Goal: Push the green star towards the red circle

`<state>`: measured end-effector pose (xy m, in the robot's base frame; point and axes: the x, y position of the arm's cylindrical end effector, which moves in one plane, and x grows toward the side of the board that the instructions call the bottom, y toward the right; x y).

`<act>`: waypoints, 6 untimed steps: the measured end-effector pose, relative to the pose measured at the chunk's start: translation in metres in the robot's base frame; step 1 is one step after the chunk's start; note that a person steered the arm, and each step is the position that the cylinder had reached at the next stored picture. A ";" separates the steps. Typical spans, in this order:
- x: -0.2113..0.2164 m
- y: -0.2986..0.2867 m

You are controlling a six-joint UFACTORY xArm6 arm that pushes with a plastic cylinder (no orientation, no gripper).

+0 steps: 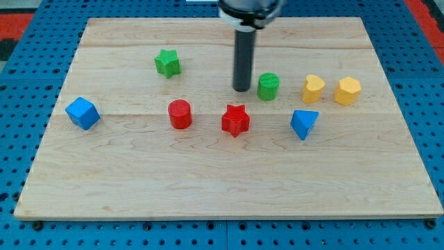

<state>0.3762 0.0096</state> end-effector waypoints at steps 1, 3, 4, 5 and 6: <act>-0.052 -0.018; -0.107 -0.120; -0.059 -0.113; -0.041 -0.078; -0.065 -0.132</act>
